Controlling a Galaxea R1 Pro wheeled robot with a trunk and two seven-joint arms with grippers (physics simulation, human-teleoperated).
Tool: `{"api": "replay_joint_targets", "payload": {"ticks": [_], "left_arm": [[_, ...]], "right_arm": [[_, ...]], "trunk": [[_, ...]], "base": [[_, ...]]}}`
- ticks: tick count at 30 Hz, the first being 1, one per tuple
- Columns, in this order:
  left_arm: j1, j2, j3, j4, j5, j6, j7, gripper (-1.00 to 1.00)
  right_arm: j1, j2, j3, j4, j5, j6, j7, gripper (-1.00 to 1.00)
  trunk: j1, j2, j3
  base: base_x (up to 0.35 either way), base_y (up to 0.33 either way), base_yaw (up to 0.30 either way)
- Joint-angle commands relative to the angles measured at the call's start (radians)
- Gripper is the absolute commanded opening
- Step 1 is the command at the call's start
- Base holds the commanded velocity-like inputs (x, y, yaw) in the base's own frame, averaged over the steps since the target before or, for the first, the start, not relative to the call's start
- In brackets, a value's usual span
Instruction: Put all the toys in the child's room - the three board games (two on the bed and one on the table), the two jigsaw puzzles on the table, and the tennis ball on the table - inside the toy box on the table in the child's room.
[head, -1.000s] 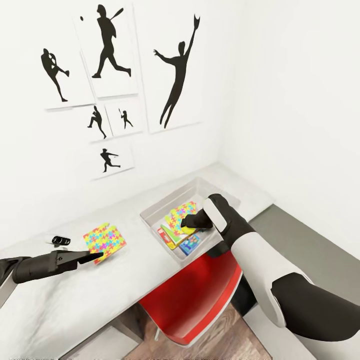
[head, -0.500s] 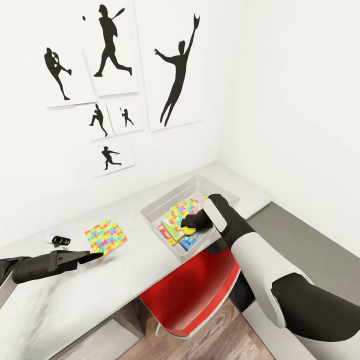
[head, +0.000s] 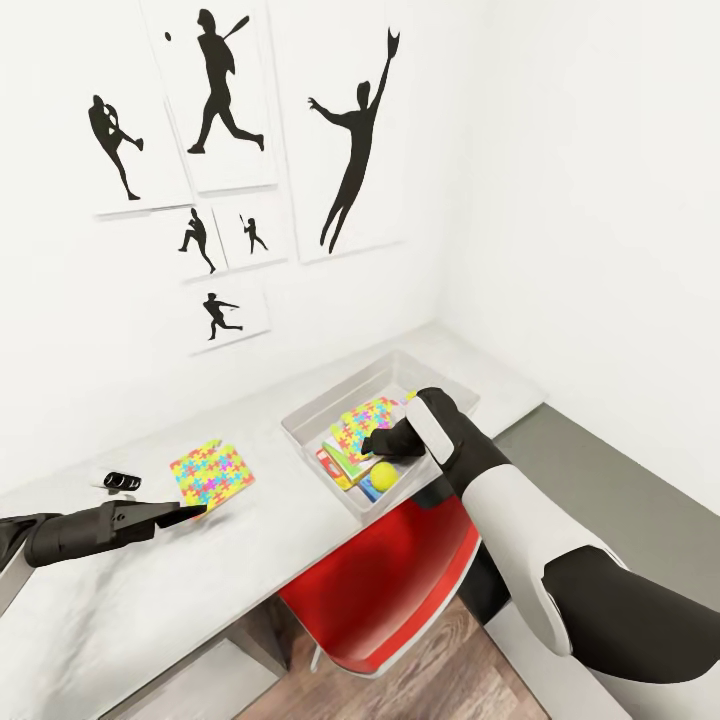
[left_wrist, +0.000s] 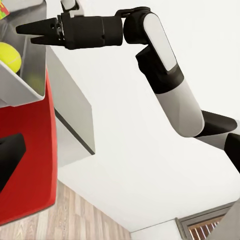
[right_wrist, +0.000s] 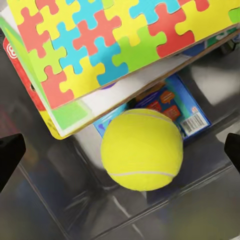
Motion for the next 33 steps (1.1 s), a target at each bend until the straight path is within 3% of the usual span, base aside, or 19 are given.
{"api": "replay_joint_targets", "payload": {"ticks": [1,25,33], "left_arm": [[-0.001,0.001,-0.001,0.000,0.001,0.011,-0.003,1.00],[-0.001,0.001,0.001,0.000,0.000,0.011,-0.003,1.00],[-0.001,0.001,0.001,0.000,0.000,0.010,-0.003,1.00]], "right_arm": [[-0.001,0.000,0.002,-0.001,-0.009,0.002,-0.009,1.00],[-0.002,0.000,0.002,-0.021,-0.009,0.002,-0.009,1.00],[-0.001,0.000,0.001,-0.102,-0.011,0.002,-0.010,1.00]], "trunk": [[0.001,-0.002,-0.002],[0.001,-0.002,0.034],[0.001,-0.002,0.047]], "base": [[0.000,0.000,0.000],[0.000,0.012,0.000],[0.000,0.000,0.000]]}}
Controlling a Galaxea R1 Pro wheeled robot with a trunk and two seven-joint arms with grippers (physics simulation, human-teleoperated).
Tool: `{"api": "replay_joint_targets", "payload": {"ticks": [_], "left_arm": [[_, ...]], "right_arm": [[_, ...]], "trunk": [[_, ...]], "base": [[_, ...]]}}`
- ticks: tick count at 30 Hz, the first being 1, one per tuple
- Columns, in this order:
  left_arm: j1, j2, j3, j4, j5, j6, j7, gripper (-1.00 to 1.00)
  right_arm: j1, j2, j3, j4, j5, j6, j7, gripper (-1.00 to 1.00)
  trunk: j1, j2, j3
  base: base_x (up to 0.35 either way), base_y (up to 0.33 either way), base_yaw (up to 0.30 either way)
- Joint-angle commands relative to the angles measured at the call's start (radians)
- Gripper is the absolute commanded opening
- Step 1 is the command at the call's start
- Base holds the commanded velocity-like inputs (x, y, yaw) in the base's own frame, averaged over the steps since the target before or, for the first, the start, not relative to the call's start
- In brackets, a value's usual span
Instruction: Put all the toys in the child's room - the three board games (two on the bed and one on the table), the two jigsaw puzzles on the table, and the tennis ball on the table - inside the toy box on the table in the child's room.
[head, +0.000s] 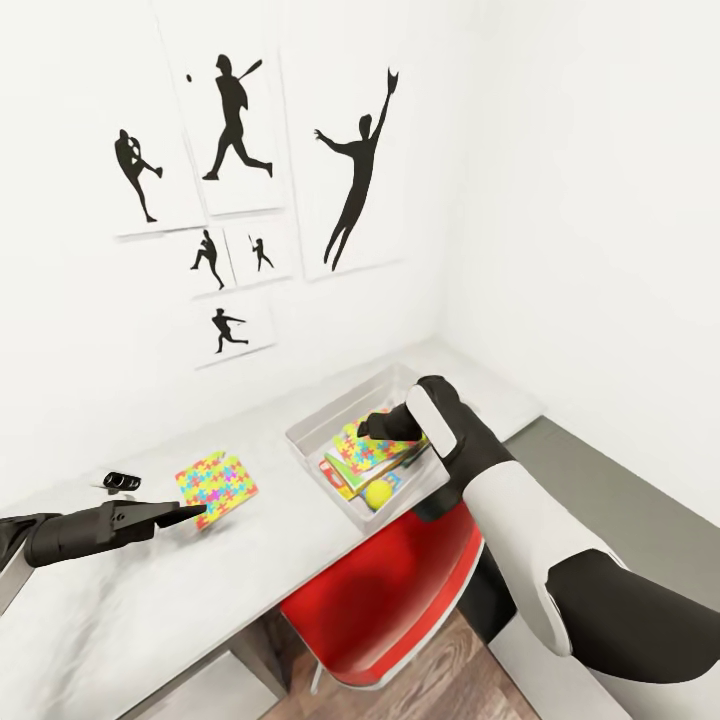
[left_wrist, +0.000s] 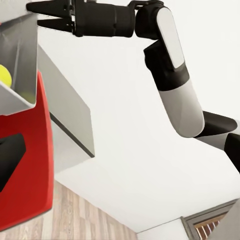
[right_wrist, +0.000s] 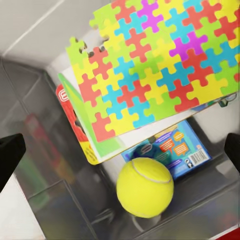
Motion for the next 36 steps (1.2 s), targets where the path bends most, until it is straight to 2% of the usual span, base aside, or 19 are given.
{"api": "replay_joint_targets", "payload": {"ticks": [1,10,14,23,36], "left_arm": [[-0.001,0.000,-0.001,0.000,0.000,0.011,-0.003,1.00],[-0.001,0.001,0.000,0.002,-0.001,0.011,-0.003,1.00],[-0.001,0.001,0.001,0.002,-0.001,0.011,-0.003,1.00],[-0.001,0.001,0.001,0.002,0.000,0.011,-0.003,1.00],[-0.001,0.002,0.001,0.002,-0.001,0.011,-0.003,1.00]], "right_arm": [[-0.001,0.000,0.001,-0.003,-0.010,0.002,-0.011,1.00],[-0.001,0.000,0.002,-0.008,-0.009,0.001,-0.013,1.00],[-0.001,0.000,0.003,-0.009,-0.010,-0.035,-0.013,1.00],[-0.001,0.000,0.058,-0.010,-0.011,-0.077,-0.013,1.00],[-0.001,0.000,0.067,-0.057,-0.011,-0.080,-0.012,1.00]], "trunk": [[0.001,-0.002,0.000],[0.001,-0.002,0.014],[0.001,-0.002,0.021],[0.001,-0.002,0.036],[0.001,-0.002,0.052]], "base": [[0.000,0.000,0.000],[0.000,0.007,0.000],[0.000,0.130,0.000],[0.000,0.128,0.000],[0.000,0.007,0.000]]}}
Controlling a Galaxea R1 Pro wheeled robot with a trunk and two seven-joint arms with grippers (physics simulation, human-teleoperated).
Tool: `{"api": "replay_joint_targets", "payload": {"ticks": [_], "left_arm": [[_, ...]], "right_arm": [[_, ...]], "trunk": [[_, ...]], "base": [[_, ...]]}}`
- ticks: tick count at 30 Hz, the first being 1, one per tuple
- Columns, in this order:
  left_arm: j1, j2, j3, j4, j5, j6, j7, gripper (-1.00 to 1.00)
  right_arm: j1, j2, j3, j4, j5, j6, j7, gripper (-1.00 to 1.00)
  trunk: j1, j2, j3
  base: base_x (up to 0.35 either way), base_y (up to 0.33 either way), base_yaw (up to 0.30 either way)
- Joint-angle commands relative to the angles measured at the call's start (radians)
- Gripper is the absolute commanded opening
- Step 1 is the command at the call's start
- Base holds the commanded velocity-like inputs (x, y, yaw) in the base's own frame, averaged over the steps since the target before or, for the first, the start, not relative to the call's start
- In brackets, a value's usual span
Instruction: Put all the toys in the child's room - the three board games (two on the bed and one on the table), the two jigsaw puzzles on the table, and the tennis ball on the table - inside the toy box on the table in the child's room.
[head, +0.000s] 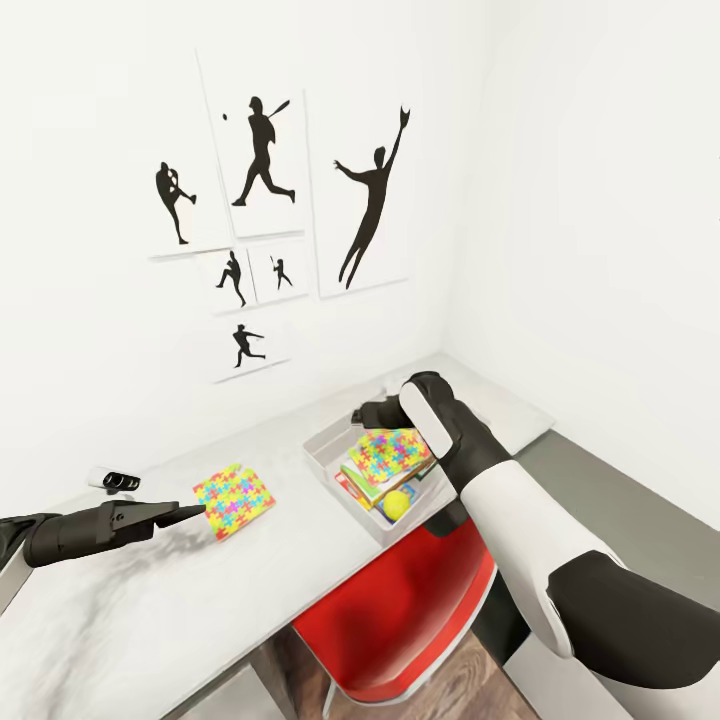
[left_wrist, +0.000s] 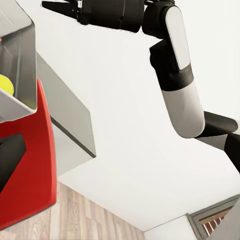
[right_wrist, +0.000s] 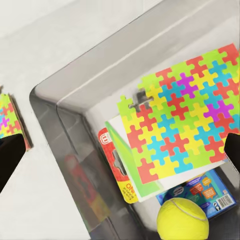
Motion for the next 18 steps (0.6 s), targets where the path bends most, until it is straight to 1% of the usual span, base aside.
{"api": "replay_joint_targets", "payload": {"ticks": [1,4,7,9,11,18], "left_arm": [[-0.001,0.001,-0.001,0.000,0.001,0.011,-0.003,1.00],[-0.001,0.001,-0.001,0.000,0.001,0.011,-0.003,1.00],[-0.001,0.001,-0.001,0.000,0.001,0.011,-0.003,1.00],[-0.001,0.001,-0.001,0.000,0.001,0.011,-0.003,1.00],[-0.001,0.001,-0.001,0.000,0.001,0.011,-0.003,1.00],[-0.001,0.000,-0.001,0.000,0.001,0.011,-0.003,1.00]], "right_arm": [[-0.001,0.000,0.002,-0.007,-0.010,0.002,-0.010,1.00],[-0.001,0.000,0.007,-0.021,-0.010,0.003,-0.010,1.00],[-0.001,0.000,0.043,-0.029,-0.010,0.002,-0.010,1.00],[-0.001,0.000,0.056,-0.030,-0.010,0.002,-0.011,1.00],[-0.001,0.000,0.064,-0.031,-0.010,0.002,-0.011,1.00],[-0.001,0.000,0.070,-0.032,-0.010,0.000,-0.011,1.00]], "trunk": [[0.001,-0.002,-0.002],[0.001,-0.002,-0.001],[0.001,-0.002,0.001],[0.001,-0.002,0.002],[0.001,-0.002,0.003],[0.001,-0.002,0.006]], "base": [[0.000,0.000,0.006],[0.000,-0.006,0.096],[0.000,-0.077,0.211],[0.000,-0.145,0.248],[0.000,-0.176,0.260],[0.000,-0.187,0.270]]}}
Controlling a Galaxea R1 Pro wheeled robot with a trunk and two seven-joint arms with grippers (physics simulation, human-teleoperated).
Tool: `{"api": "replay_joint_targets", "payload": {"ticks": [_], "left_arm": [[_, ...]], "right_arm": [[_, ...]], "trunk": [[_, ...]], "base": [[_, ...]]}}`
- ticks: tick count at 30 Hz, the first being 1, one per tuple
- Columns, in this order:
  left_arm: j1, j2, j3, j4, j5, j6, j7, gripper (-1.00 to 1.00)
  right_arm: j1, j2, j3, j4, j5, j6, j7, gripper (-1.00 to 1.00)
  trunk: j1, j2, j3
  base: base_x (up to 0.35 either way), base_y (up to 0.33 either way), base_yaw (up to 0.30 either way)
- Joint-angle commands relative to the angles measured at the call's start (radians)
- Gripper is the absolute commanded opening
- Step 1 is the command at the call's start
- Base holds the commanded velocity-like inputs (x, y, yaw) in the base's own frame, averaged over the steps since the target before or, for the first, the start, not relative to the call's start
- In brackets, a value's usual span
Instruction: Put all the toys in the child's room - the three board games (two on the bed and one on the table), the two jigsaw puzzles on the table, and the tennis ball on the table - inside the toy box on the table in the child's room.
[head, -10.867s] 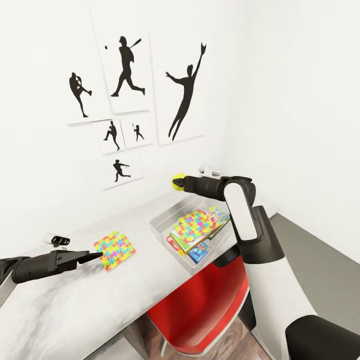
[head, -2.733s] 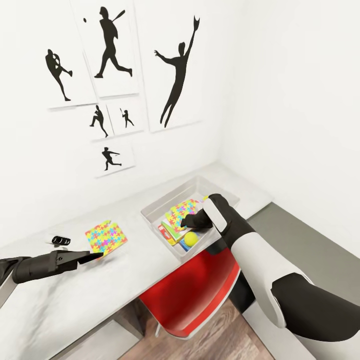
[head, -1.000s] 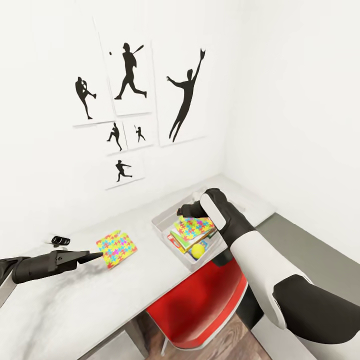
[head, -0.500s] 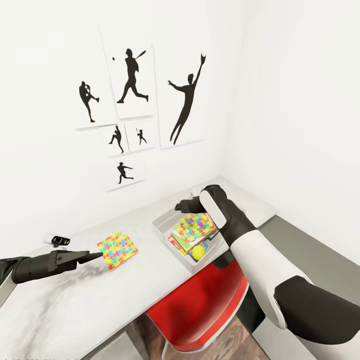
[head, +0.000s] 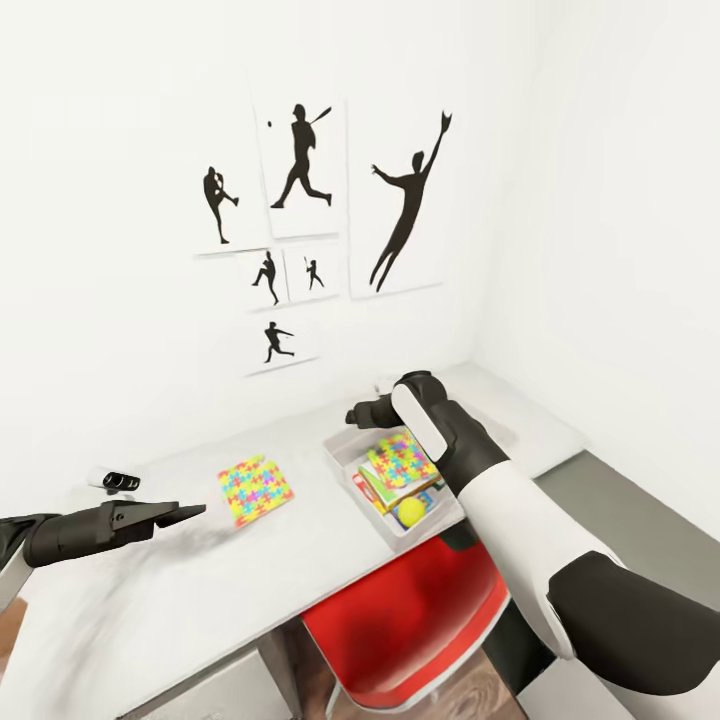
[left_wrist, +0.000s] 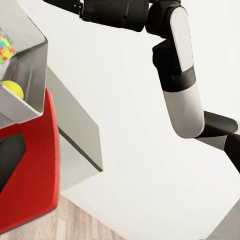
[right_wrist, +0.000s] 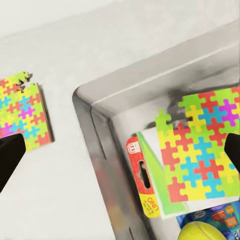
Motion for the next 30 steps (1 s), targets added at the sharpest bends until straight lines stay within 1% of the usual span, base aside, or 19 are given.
{"api": "replay_joint_targets", "payload": {"ticks": [1,18,30], "left_arm": [[-0.001,0.001,-0.001,0.000,0.000,0.011,-0.003,1.00],[-0.001,0.000,-0.001,0.000,0.000,0.011,-0.003,1.00],[-0.001,0.001,-0.001,0.000,0.000,0.011,-0.003,1.00]], "right_arm": [[-0.001,0.000,0.001,-0.001,-0.009,0.002,-0.009,1.00],[-0.001,0.000,0.004,-0.001,-0.009,0.002,-0.009,1.00],[0.000,0.000,0.005,-0.002,-0.009,-0.026,-0.009,1.00]], "trunk": [[0.001,-0.002,-0.002],[0.001,-0.002,0.008],[0.001,-0.002,0.023]], "base": [[0.000,-0.108,0.274],[0.000,-0.020,0.272],[0.000,0.000,0.199]]}}
